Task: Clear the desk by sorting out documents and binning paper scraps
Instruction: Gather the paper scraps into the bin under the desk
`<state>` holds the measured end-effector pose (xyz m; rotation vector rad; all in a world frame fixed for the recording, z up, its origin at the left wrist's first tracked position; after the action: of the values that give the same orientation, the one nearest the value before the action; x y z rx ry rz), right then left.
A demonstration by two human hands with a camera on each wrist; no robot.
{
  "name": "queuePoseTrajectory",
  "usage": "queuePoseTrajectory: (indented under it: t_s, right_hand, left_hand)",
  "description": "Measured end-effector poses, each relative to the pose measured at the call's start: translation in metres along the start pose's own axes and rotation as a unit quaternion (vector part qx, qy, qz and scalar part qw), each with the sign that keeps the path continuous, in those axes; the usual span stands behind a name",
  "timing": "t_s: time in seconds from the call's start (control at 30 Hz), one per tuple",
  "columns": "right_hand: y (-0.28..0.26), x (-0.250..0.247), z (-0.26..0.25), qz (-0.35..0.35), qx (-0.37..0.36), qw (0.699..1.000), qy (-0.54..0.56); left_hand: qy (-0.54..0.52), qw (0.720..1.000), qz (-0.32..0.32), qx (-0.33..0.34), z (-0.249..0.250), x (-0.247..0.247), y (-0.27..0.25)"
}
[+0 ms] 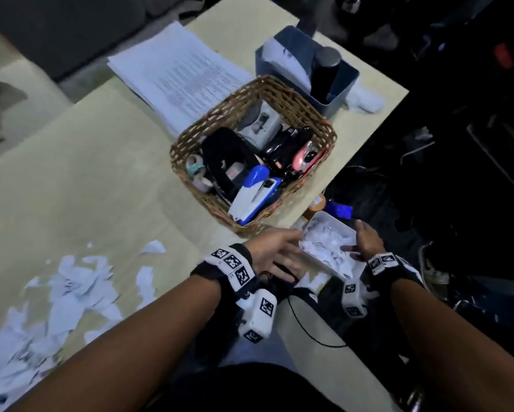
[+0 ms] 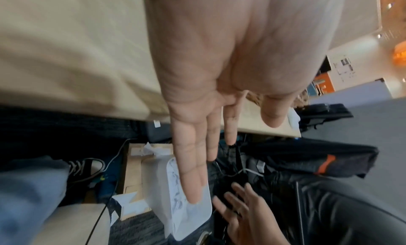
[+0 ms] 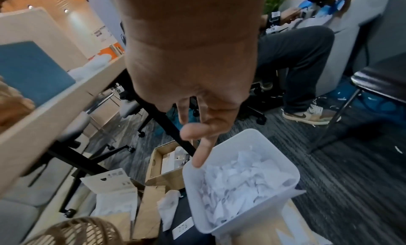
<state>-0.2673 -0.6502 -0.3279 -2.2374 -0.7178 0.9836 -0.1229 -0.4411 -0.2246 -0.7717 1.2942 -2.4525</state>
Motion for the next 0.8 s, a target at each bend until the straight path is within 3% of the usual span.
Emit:
queuePoseTrajectory:
  t_s: [0.1,0.2,0.33,0.43,0.53,0.63,0.7,0.8]
  right_hand:
    - [-0.031,0.015,0.0,-0.022,0.02,1.0,-0.008]
    - [-0.076,0.05,-0.018,-0.146,-0.004,0.982,-0.121]
    - [-0.166,0.111,-0.089,-0.346,-0.105,0.896,-0.257]
    - [-0.217,0.155,-0.135,-0.426,-0.19,0.831,-0.303]
    - [-0.238,0.203,-0.155,-0.41,-0.245,0.818,-0.321]
    - [-0.243,0.243,-0.166,-0.295,-0.396,0.776,-0.392]
    - [-0.249,0.267,-0.162,-0.25,-0.463,0.735,-0.427]
    - [-0.26,0.3,-0.135,-0.259,-0.533,0.666,-0.452]
  left_hand:
    - [-0.007,1.0,-0.02,0.019,-0.001,-0.021,-0.021]
    - [-0.005,0.998,-0.052,0.023,-0.003,-0.041,-0.051]
    - [-0.017,0.997,-0.037,0.063,-0.01,-0.087,-0.099]
    - [0.023,0.988,0.097,0.116,-0.023,-0.138,-0.131]
    - [0.16,0.932,0.274,0.172,-0.046,-0.191,-0.159]
    - [0.229,0.867,0.398,0.193,-0.078,-0.226,-0.18]
    - [0.234,0.842,0.446,0.191,-0.1,-0.241,-0.19]
    - [0.247,0.829,0.462,0.195,-0.13,-0.252,-0.194]
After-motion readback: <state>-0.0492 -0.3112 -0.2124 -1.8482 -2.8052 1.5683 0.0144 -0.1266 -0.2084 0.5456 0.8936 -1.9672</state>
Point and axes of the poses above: each hand's wrist, its own y-axis towards the middle knuckle, its own x-axis out of the palm, z = x × y, the point moved 4 cm from there along y, towards the middle knuckle
